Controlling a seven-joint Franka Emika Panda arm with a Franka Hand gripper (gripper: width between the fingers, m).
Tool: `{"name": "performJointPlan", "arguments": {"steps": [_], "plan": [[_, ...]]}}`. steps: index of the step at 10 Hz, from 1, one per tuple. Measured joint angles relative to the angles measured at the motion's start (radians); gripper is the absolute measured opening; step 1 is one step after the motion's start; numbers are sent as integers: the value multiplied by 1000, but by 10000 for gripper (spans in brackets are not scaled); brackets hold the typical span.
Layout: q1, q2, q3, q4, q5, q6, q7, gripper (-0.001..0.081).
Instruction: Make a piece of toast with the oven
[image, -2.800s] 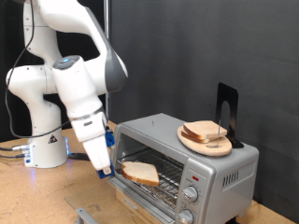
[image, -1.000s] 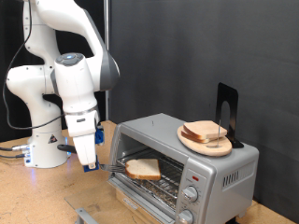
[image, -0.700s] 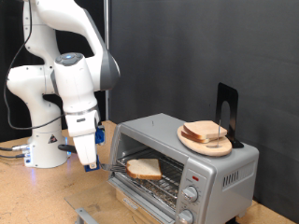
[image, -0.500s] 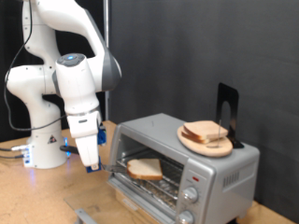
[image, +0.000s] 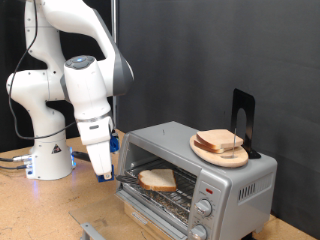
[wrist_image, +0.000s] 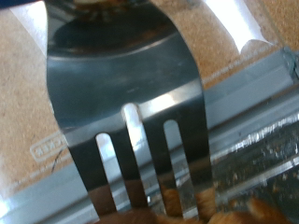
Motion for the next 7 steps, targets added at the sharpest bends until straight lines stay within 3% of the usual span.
{"name": "performJointPlan", "arguments": {"steps": [7], "plan": [[5,8,15,21,22,0,44,475]]}}
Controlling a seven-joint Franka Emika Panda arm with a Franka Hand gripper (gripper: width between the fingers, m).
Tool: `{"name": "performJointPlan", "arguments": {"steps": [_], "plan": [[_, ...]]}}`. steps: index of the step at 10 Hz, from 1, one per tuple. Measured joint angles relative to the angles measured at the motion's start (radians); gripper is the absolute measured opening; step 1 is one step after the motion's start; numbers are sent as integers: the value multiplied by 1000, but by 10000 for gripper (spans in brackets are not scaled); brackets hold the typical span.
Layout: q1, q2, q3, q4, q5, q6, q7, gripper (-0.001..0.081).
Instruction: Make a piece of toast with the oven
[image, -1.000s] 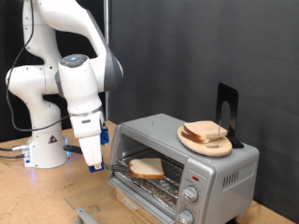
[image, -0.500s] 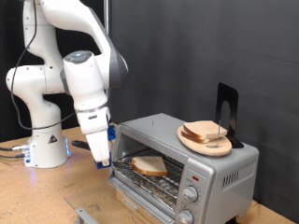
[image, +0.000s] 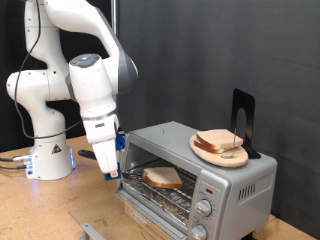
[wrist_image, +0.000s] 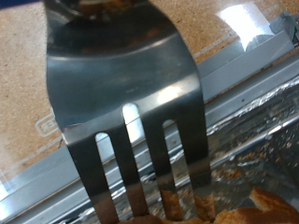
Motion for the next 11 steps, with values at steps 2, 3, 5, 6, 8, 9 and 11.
{"name": "performJointPlan", "arguments": {"steps": [2,3,5,6,8,9,11], "plan": [[2,24,16,39,9,6,36,475],[6,41,27,63,10,9,54,475],[11,66,44,94,8,8,74,475],[12,75,51,100,7,8,79,475],[12,80,54,101,6,4,79,475],[11,80,54,100,7,-3,79,475],[3,78,47,95,20,-18,64,475]]}}
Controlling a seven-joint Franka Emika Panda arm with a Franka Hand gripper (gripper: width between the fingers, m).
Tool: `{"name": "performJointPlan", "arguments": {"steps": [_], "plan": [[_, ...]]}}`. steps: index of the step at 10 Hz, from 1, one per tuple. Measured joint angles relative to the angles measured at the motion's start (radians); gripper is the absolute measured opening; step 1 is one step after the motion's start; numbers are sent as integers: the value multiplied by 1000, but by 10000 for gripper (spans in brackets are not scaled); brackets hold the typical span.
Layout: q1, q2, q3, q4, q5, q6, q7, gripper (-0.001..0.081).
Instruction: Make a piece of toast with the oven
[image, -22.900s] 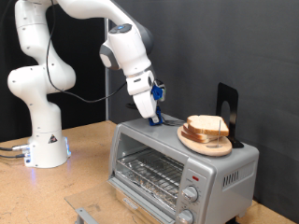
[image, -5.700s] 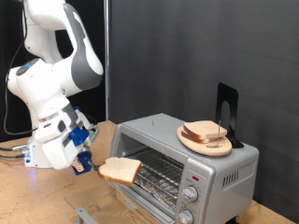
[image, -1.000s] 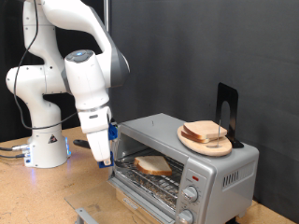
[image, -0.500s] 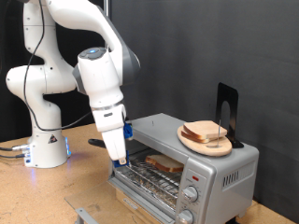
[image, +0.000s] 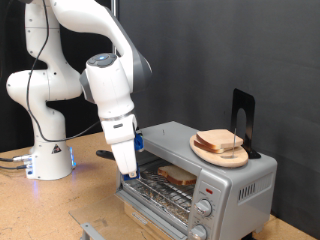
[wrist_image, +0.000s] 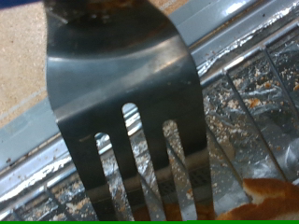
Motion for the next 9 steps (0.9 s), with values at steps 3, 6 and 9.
{"name": "performJointPlan", "arguments": {"steps": [3,6,9], "plan": [[-18,-44,-40,-32,51,-54,-84,475],[-33,-113,-88,-76,87,-109,-142,475],[-46,-183,-132,-136,92,-125,-161,475]]}}
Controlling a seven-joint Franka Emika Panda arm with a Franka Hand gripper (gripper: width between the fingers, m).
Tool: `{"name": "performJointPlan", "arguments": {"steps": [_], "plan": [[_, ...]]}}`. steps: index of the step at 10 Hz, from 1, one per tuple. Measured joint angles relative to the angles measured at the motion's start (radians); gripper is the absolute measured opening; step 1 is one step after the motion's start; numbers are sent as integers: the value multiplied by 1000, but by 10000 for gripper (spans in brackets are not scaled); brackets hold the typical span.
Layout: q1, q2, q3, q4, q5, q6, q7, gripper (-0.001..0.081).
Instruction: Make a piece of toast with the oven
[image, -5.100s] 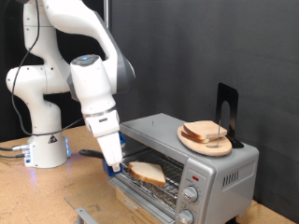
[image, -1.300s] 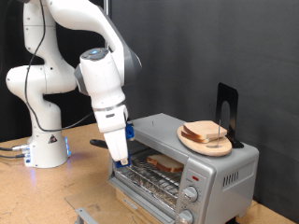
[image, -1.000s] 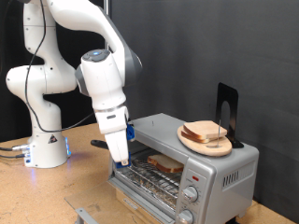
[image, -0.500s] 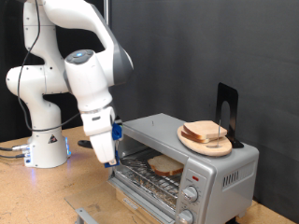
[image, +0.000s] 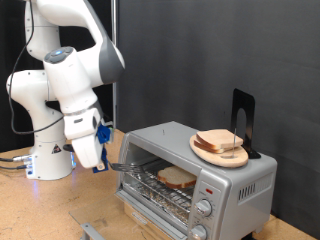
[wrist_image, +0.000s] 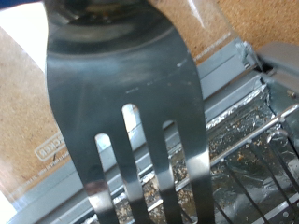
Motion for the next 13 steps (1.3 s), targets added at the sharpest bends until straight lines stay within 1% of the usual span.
{"name": "performJointPlan", "arguments": {"steps": [1,2,3,4,5,6,9,10,11,12,13], "plan": [[-1,-31,-14,-23,14,0,-15,475],[-1,-28,-10,-22,11,0,-14,475],[2,-29,-10,-22,45,12,-25,475],[3,-38,-14,-21,98,21,-49,475],[3,-58,-22,-20,141,20,-73,475],[3,-85,-34,-20,161,5,-87,475],[-1,-165,-65,-22,162,-56,-95,475],[-1,-178,-69,-26,162,-69,-95,475],[-1,-176,-69,-26,162,-69,-95,475],[3,-174,-69,-26,194,-72,-99,475],[17,-175,-70,-20,264,-80,-122,475]]}}
